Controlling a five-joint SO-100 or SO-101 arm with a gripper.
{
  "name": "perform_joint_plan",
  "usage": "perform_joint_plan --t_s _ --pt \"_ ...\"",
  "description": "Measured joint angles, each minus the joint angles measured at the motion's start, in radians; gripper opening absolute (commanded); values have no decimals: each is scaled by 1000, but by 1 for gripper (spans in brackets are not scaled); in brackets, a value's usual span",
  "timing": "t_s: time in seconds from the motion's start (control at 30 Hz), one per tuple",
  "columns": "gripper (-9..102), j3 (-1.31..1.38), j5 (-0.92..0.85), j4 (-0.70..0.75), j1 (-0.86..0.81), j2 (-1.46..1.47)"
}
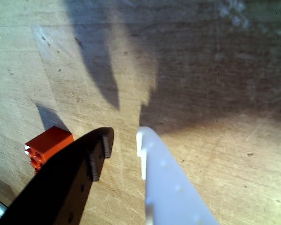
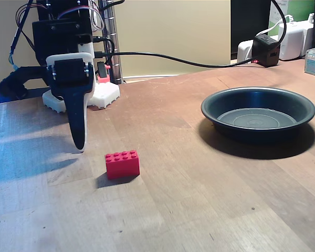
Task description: Grasp a lego block and put it in the bin.
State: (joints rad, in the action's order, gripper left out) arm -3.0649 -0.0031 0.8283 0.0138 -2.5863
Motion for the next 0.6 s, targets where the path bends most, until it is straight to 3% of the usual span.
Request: perform_joint_plan --t_s 0.37,0.6 --pt "1 -12 0 -75 0 -2" --pt "0 97 0 -28 2 5"
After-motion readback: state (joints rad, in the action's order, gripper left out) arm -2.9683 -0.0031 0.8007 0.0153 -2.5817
